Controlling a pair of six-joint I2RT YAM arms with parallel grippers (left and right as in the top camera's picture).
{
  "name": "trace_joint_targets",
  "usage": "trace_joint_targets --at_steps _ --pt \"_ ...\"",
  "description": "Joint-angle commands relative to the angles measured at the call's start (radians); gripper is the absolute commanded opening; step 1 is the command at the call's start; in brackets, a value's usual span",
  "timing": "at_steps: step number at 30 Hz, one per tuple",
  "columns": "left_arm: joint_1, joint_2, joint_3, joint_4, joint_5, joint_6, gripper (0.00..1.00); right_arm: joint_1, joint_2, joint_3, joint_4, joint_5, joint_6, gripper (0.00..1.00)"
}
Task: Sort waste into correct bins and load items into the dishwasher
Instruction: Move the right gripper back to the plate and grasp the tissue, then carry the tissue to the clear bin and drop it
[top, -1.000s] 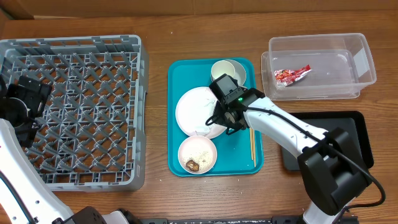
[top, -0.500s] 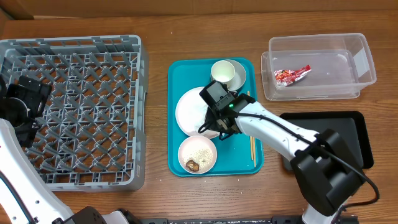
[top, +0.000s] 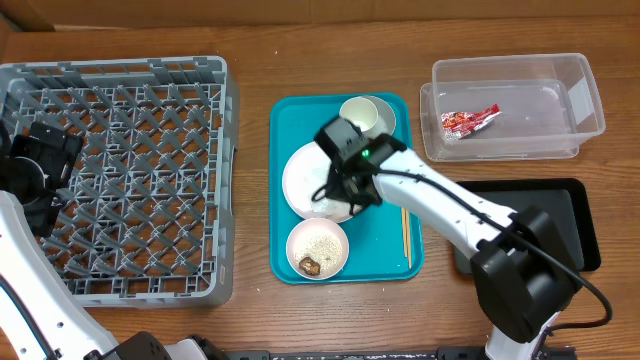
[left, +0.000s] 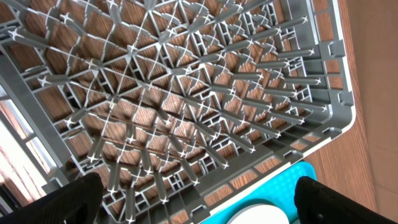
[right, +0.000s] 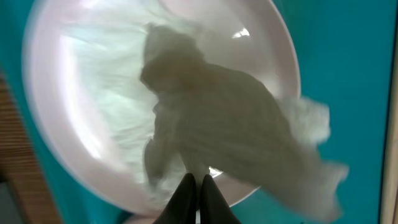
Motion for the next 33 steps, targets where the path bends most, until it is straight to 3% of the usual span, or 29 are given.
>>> trace_joint_targets --at_steps 1,11,17,22,26,29,30,33 --pt "0.000 0.004 0.024 0.000 0.007 -0.013 1.00 -0.003 -0.058 0.157 -0.060 0.037 -0.054 0.04" --pt "0.000 0.004 0.024 0.000 0.007 -0.013 1.00 -0.048 -0.065 0.462 -0.340 0.374 -0.051 0.04" --pt "0.000 0.004 0.024 0.000 0.007 -0.013 1.00 -0.266 -0.065 0.520 -0.343 0.402 -0.046 0.04" --pt "0.000 0.004 0.024 0.000 0.007 -0.013 1.00 -0.507 -0.055 0.517 -0.281 0.275 -0.048 0.04" --pt "0.000 0.004 0.024 0.001 0.007 -0.013 1.00 -0.637 -0.044 0.517 -0.248 0.159 -0.068 0.37" --pt "0.000 0.004 0.024 0.000 0.007 -0.013 1.00 -0.698 -0.042 0.516 -0.193 0.048 -0.188 0.80" --pt "0.000 0.004 0.024 0.000 0.007 -0.013 1.00 -0.704 -0.042 0.516 -0.183 0.020 -0.216 0.86" --pt "0.000 0.004 0.024 0.000 0.007 -0.013 1.00 -0.710 -0.042 0.517 -0.185 -0.147 -0.311 0.88"
